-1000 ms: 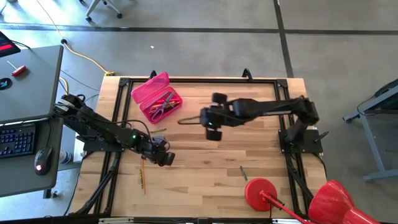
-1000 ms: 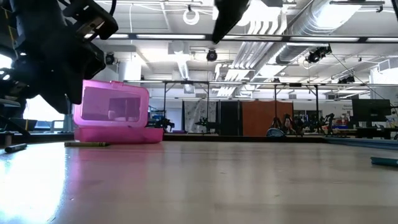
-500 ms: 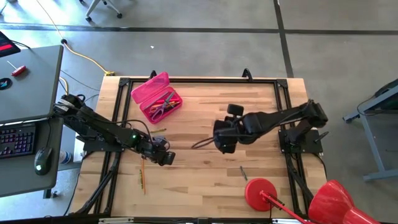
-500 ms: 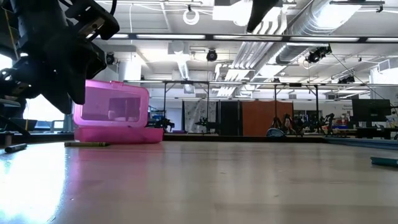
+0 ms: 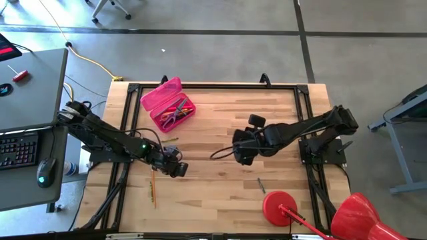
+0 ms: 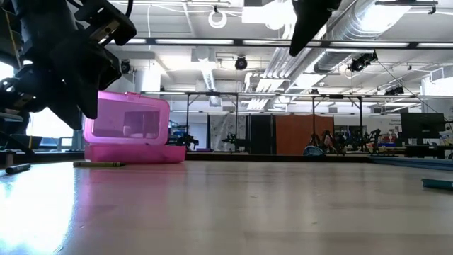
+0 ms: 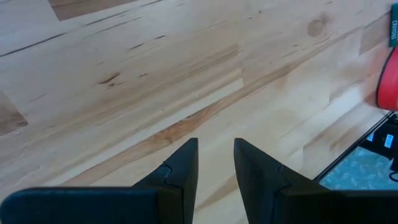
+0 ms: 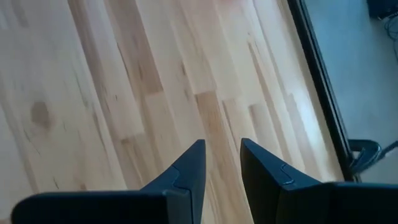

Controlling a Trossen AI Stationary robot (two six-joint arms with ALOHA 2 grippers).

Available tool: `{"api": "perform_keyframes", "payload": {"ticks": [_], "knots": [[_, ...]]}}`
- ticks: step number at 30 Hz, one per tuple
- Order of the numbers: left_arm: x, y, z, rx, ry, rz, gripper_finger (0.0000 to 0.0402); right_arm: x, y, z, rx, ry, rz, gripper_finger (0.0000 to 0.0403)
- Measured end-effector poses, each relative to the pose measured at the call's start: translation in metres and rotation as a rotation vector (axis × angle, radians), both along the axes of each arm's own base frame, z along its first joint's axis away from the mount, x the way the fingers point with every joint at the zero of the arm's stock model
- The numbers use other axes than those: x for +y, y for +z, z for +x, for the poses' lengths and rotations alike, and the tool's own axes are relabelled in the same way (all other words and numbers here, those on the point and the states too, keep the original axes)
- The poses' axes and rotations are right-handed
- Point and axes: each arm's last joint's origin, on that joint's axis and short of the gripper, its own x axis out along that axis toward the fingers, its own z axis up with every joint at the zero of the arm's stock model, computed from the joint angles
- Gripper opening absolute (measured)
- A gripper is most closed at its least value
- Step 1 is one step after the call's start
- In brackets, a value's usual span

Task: Pick & place school supplies into a supply box
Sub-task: Put the green crayon into the supply box

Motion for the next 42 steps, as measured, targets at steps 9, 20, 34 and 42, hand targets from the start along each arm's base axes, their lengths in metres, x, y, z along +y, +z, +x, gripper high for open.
{"api": "perform_keyframes", "payload": {"ticks": [9,20,34,42], "knots": [[0.0,0.0,0.0,0.0,0.0,0.0,0.0134,0.0,0.002,-0.001,-0.045,-0.018,0.026,0.0078],[0.0,0.0,0.0,0.0,0.0,0.0,0.0134,0.014,-0.066,-0.055,0.15,-0.395,0.216,0.0078],[0.0,0.0,0.0,0.0,0.0,-0.001,0.0134,0.041,-0.131,-0.069,0.182,-0.516,0.657,0.0078],[0.0,0.0,0.0,0.0,0.0,-0.001,0.0134,0.056,-0.132,-0.055,0.077,-0.437,0.759,0.0078]]}}
